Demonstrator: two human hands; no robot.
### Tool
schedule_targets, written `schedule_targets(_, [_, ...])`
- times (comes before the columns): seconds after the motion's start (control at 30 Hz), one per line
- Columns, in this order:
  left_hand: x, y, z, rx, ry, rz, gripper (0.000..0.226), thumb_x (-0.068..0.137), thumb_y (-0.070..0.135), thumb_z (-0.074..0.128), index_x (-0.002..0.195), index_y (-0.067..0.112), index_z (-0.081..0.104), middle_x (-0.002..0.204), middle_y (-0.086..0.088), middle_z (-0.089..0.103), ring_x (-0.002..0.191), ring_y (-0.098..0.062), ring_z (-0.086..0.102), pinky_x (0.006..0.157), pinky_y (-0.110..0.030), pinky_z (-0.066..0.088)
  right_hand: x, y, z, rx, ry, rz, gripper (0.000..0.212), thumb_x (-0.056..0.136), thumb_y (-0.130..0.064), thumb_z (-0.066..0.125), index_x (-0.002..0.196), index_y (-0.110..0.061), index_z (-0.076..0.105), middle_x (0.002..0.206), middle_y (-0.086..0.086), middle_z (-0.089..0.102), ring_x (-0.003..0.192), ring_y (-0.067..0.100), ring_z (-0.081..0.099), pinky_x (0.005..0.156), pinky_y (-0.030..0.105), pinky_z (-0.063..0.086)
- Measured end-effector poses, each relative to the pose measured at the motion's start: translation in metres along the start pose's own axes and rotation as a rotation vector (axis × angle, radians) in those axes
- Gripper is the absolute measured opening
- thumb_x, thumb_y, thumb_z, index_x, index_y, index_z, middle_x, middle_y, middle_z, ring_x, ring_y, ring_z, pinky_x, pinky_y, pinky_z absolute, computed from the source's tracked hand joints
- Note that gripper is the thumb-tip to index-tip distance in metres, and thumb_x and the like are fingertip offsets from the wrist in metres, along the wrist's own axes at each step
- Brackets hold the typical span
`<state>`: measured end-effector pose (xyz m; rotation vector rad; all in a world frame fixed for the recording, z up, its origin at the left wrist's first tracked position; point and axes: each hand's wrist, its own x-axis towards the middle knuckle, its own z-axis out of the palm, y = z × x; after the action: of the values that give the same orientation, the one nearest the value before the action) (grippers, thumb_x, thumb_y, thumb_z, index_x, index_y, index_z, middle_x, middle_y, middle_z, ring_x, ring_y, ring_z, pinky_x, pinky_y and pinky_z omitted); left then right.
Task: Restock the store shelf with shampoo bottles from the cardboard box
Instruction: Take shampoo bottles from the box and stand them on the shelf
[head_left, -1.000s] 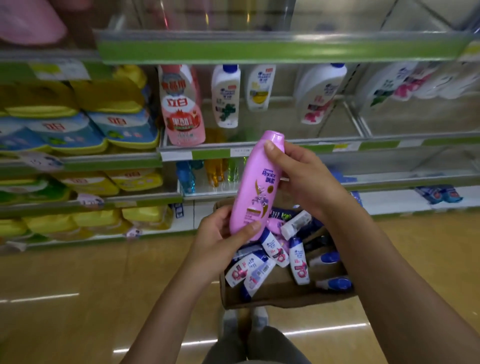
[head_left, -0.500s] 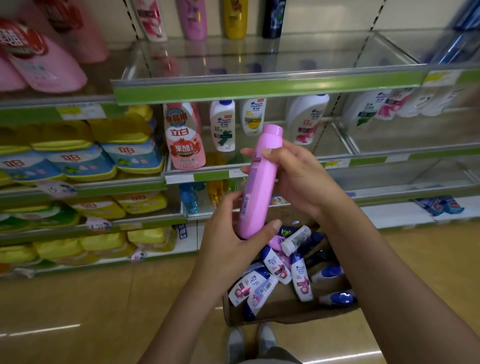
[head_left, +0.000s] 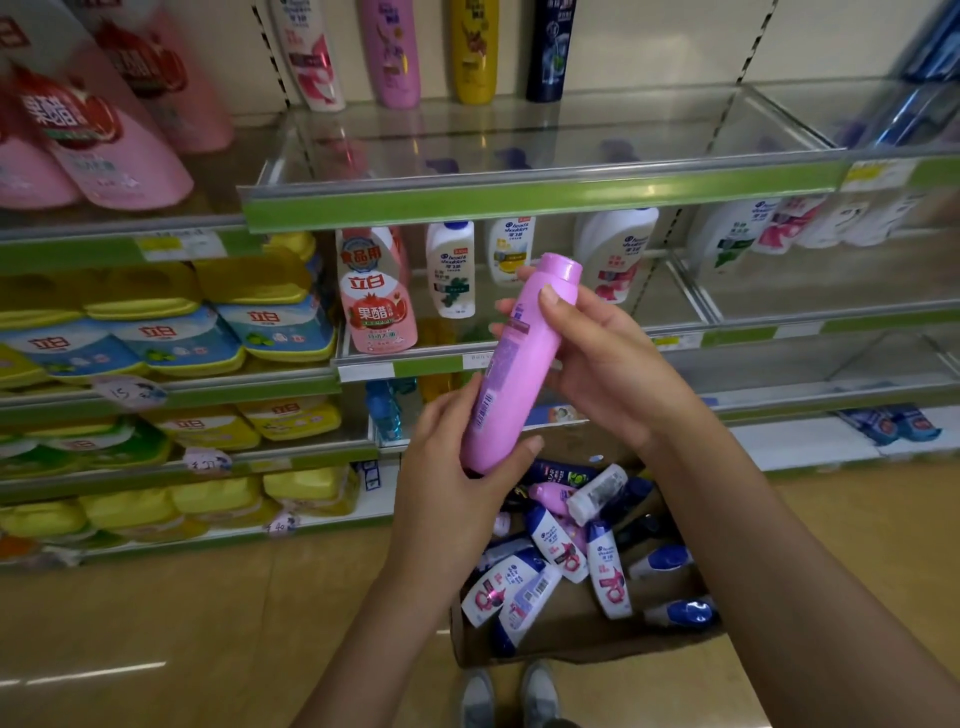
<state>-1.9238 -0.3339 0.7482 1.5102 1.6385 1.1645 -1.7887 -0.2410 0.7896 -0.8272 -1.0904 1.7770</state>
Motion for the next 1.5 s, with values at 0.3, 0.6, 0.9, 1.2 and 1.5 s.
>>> schedule_targets(0.3, [0.010,0.004,-0.011,-0.674,-0.274,-0.342,0.048,0.072,0.038,0.064,0.118,0.024,0.061,0.108,0.005,0.072,0.103,-0.013,0.067,0.085,-0.032,0.055,0.001,-0.016,0.002,-0.182,0.012,0.020,0.037,0.086,-0.026,0.063,0.122,-0.016,0.059,0.091,0.003,0.071,0.085,0.017,0.067,0.080,0.041,0.057])
schedule_targets(0.6, [0.024,0.005,-0.013,-0.823,-0.380,-0.400,0.048,0.078,0.020,0.061,0.125,0.009,0.054,0.114,-0.007,0.069,0.106,-0.020,0.066,0.087,-0.034,0.056,0.002,-0.028,0.020,-0.320,0.189,-0.109,0.037,0.082,-0.013,0.074,0.117,-0.011,0.061,0.085,0.008,0.076,0.071,0.018,0.072,0.061,0.030,0.058])
schedule_targets(0.9, [0.039,0.007,-0.019,-0.772,-0.444,-0.343,0.045,0.079,0.019,0.059,0.122,0.009,0.056,0.112,-0.007,0.070,0.102,-0.019,0.067,0.087,-0.035,0.056,-0.002,-0.035,0.023,-0.351,0.267,-0.147,0.035,0.081,-0.016,0.075,0.113,-0.007,0.065,0.091,0.008,0.076,0.082,0.025,0.073,0.072,0.040,0.059])
schedule_targets(1.2, [0.063,0.024,0.001,-0.638,-0.286,-0.279,0.048,0.069,0.023,0.071,0.115,0.016,0.060,0.109,-0.001,0.072,0.102,-0.017,0.068,0.082,-0.028,0.055,0.011,-0.055,-0.004,-0.312,0.183,-0.155,0.031,0.084,-0.014,0.071,0.114,-0.008,0.065,0.108,0.014,0.071,0.093,0.028,0.071,0.080,0.043,0.059])
schedule_targets(1.5, [0.110,0.055,0.030,-0.498,-0.109,-0.194,0.030,0.077,0.012,0.071,0.104,0.018,0.061,0.099,0.004,0.073,0.092,-0.006,0.069,0.079,-0.019,0.055,0.053,-0.093,-0.039,-0.269,0.054,-0.180,0.034,0.087,-0.009,0.065,0.121,-0.005,0.063,0.106,0.011,0.069,0.087,0.019,0.068,0.083,0.040,0.055])
